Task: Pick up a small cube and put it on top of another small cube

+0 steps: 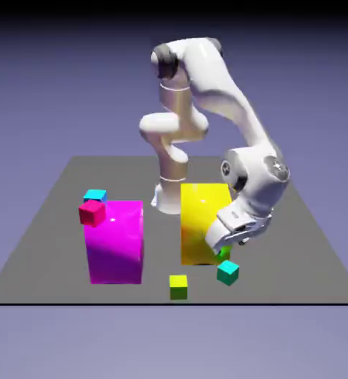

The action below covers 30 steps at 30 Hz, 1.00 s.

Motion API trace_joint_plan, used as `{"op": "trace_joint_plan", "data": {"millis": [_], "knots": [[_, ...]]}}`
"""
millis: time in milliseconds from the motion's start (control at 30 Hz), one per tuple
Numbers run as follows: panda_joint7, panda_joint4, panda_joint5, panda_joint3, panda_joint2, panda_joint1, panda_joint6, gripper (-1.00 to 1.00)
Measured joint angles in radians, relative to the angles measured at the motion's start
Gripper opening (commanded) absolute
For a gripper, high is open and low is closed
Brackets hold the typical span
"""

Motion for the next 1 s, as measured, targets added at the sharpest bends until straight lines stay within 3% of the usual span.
{"op": "trace_joint_plan", "data": {"millis": [300,433,467,733,1000], "knots": [[-0.003,0.272,-0.112,0.097,0.324,0.03,-0.356,0.0],[0.025,0.164,-0.148,0.075,0.352,0.004,-0.227,0.0],[0.028,0.153,-0.152,0.073,0.355,0.002,-0.214,-1.0],[0.007,0.246,-0.011,0.104,0.269,-0.016,-0.351,-1.0],[0.212,0.199,0.337,-0.18,0.106,-0.129,-0.4,-1.0]]}}
